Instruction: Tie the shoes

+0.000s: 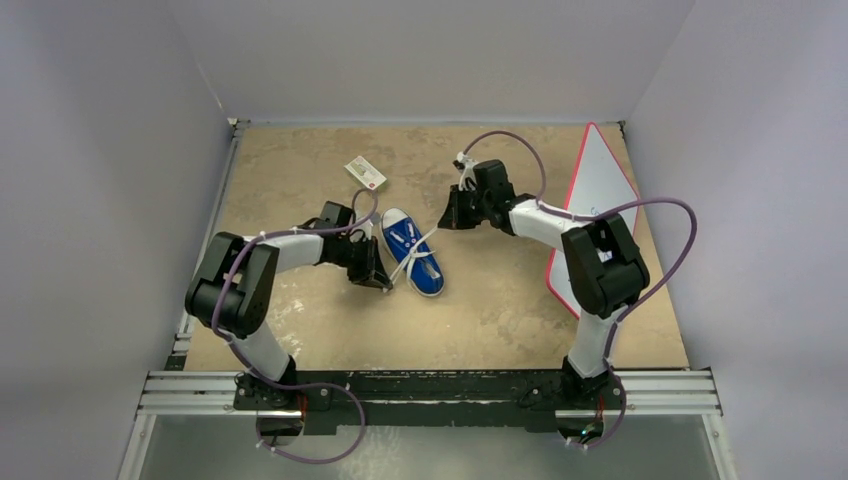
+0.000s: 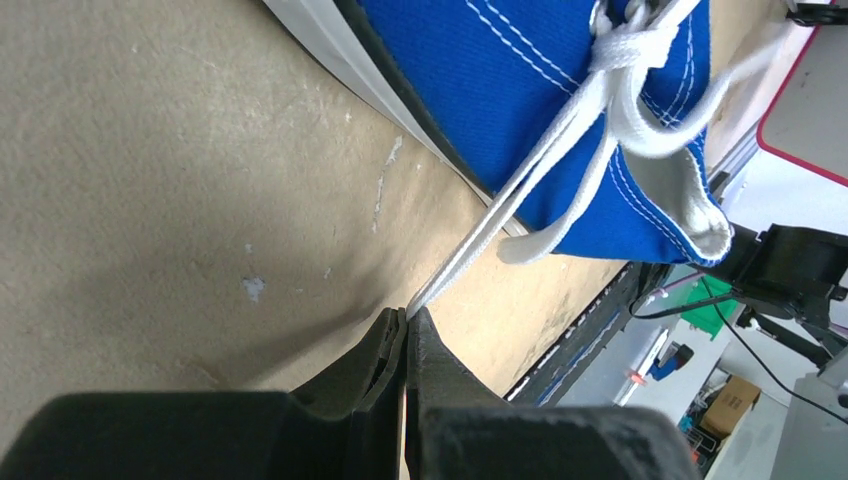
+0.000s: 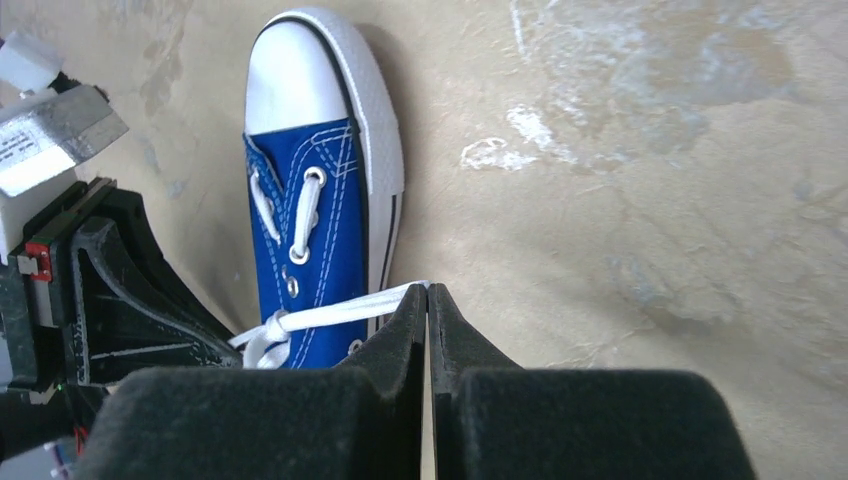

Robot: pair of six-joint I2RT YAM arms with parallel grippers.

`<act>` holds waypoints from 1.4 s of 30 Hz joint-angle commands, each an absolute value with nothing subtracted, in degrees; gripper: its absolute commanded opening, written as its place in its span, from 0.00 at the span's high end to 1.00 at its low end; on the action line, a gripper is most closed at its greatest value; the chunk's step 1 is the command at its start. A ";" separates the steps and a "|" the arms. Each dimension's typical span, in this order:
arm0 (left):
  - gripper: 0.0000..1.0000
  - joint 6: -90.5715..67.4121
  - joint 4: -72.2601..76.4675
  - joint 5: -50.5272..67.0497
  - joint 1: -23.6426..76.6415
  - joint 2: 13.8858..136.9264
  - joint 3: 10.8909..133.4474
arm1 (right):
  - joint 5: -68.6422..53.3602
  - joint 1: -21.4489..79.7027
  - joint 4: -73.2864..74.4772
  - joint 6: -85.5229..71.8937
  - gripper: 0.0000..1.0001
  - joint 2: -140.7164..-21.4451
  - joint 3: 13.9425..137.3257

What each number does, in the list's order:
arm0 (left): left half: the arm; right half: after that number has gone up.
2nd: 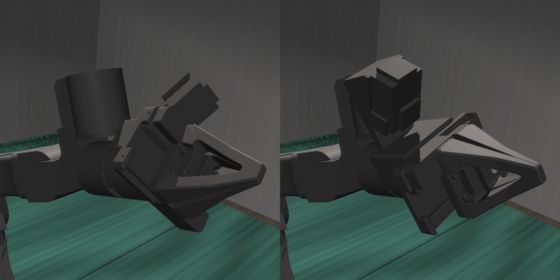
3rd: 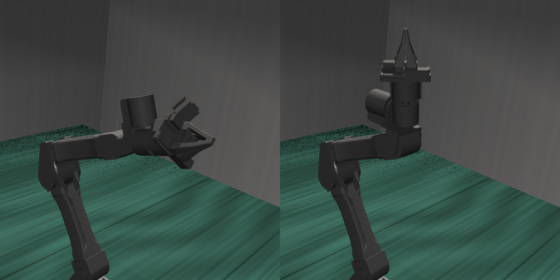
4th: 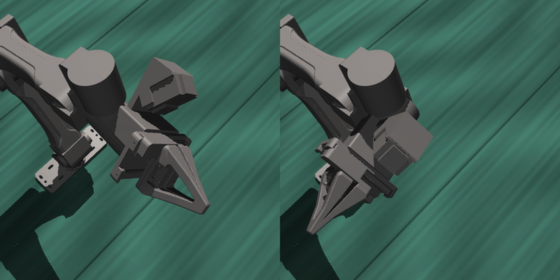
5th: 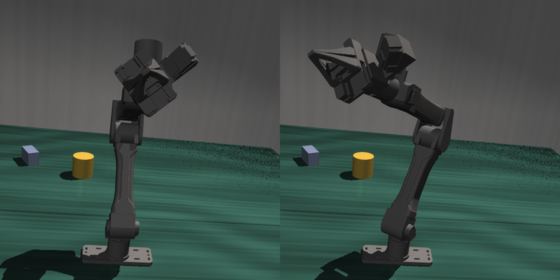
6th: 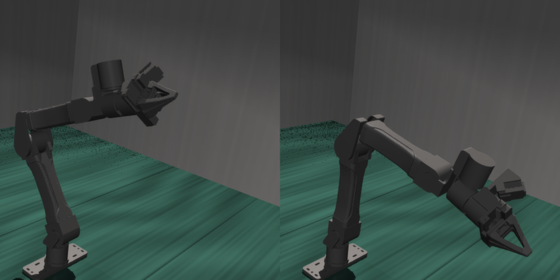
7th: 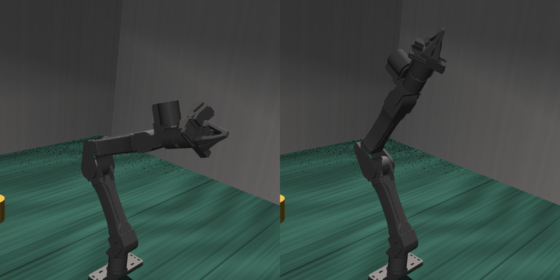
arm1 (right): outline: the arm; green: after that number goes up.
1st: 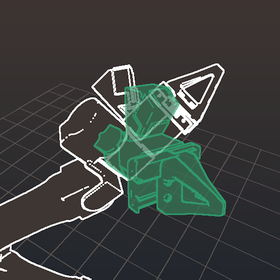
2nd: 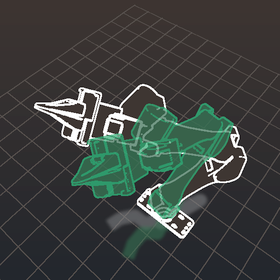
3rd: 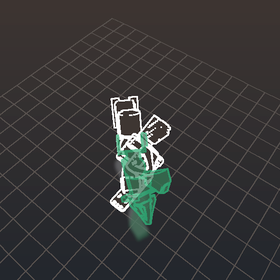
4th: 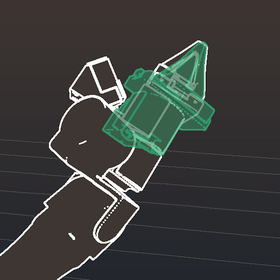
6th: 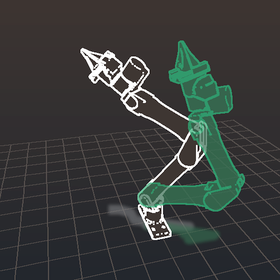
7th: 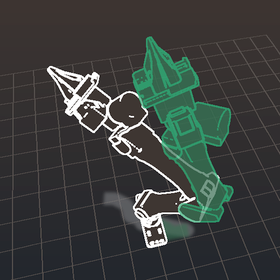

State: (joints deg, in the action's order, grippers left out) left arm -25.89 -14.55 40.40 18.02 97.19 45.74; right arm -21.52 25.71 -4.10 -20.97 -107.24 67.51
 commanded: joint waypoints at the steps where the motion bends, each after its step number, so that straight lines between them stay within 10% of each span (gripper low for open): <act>1: 1.00 -24.72 -19.57 36.71 17.84 98.81 47.19 | -16.44 23.52 -11.30 -23.40 1.00 -103.88 65.62; 39: 0.99 -24.14 -23.95 27.29 16.63 99.74 49.01 | -18.69 19.05 -16.09 -24.73 1.00 -105.92 61.88; 42: 0.80 -23.20 -24.97 25.17 16.61 97.12 49.57 | -22.82 19.20 -12.52 -22.97 0.73 -105.79 65.48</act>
State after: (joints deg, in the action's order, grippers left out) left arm -27.11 -18.50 35.14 17.32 100.12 49.43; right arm -22.35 21.54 -13.28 -26.65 -107.31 60.34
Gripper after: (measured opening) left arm 0.118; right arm 0.117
